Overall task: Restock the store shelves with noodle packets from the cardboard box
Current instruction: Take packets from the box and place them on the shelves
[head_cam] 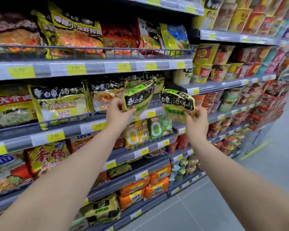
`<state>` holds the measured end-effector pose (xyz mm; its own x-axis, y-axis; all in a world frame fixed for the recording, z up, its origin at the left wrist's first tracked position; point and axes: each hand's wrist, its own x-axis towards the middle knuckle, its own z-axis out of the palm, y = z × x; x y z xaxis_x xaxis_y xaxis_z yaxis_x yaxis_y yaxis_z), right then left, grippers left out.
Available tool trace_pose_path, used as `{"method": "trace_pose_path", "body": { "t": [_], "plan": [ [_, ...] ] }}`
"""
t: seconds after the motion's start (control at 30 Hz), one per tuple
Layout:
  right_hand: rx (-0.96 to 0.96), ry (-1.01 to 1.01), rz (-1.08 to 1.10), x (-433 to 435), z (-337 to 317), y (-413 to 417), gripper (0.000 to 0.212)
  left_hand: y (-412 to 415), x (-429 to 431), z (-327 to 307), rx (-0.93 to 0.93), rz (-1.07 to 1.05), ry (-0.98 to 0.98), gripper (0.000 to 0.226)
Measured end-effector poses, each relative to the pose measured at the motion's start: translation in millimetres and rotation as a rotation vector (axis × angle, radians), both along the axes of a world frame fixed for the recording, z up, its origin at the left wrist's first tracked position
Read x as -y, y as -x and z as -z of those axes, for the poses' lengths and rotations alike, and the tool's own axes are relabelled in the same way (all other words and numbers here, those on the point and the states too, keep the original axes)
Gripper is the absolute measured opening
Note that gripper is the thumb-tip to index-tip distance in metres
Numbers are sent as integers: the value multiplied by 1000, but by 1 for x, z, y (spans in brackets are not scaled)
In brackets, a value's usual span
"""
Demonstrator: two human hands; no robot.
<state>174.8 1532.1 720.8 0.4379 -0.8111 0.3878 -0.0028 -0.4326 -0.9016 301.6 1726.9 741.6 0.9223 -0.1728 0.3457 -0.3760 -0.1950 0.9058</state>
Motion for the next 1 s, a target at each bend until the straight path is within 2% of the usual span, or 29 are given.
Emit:
{"method": "trace_pose_path", "body": {
  "t": [0.13, 0.23, 0.4, 0.57, 0.7, 0.8, 0.9, 0.93, 1.0],
  "plan": [
    [68, 38, 56, 35, -7, -33, 13, -34, 37, -8, 187, -2, -85, 38],
    [78, 104, 65, 62, -10, -55, 11, -50, 62, -9, 254, -58, -116, 46],
    [49, 176, -13, 113, -8, -96, 17, -80, 109, -4, 314, -111, -156, 38],
    [51, 223, -131, 168, -4, -141, 24, -110, 145, 4, 227, -225, -159, 31],
    [146, 284, -204, 189, -9, -170, 15, -132, 170, 6, 61, -275, -226, 28],
    [152, 226, -267, 200, -6, -184, 13, -146, 185, 3, 26, -384, -376, 44],
    [77, 200, -324, 208, -1, -195, 17, -156, 191, -6, 1, -531, -351, 59],
    [49, 204, -337, 210, 0, -198, 18, -160, 191, -7, -13, -590, -372, 61],
    [1, 212, -360, 211, 0, -204, 19, -163, 192, -3, 84, -769, -484, 56]
  ]
}}
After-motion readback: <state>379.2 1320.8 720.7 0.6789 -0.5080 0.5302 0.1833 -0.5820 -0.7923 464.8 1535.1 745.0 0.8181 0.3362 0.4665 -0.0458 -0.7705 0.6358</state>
